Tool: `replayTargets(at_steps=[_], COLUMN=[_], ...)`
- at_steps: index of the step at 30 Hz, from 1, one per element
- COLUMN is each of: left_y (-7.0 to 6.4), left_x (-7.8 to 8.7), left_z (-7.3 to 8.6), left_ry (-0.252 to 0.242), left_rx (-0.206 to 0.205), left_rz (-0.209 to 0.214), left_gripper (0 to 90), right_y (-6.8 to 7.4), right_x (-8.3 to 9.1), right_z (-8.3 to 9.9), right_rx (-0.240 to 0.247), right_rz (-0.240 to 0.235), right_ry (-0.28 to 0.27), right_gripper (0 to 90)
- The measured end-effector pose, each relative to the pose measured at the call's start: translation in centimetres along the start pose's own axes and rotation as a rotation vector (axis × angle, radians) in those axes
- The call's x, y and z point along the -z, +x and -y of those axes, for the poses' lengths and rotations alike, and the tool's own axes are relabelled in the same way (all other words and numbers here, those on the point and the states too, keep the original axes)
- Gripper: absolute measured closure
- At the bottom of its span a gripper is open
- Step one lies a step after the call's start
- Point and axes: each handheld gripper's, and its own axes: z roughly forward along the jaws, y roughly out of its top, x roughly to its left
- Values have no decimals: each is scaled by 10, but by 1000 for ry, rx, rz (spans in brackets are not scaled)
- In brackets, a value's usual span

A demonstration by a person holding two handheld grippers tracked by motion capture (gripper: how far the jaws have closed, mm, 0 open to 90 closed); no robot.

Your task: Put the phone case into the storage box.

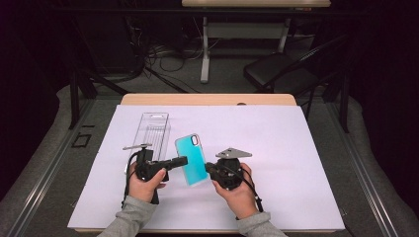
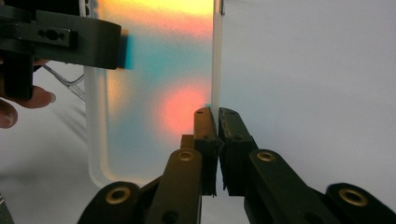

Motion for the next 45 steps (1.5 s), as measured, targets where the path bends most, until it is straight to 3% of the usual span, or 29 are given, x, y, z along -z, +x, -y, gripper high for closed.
replayTargets(at_steps=[21, 45], left_y=[2, 6], left_x=[0, 9], left_z=[0, -5], left_ry=[0, -20], left_rx=[13, -1], left_rz=[-2, -11], left_gripper=[815, 816], right_y=[0, -4], right_x=[0, 8], right_z=[0, -6], right_rx=[-1, 6], right_rz=[-13, -55], right_ry=[0, -12], right_gripper=[822, 672])
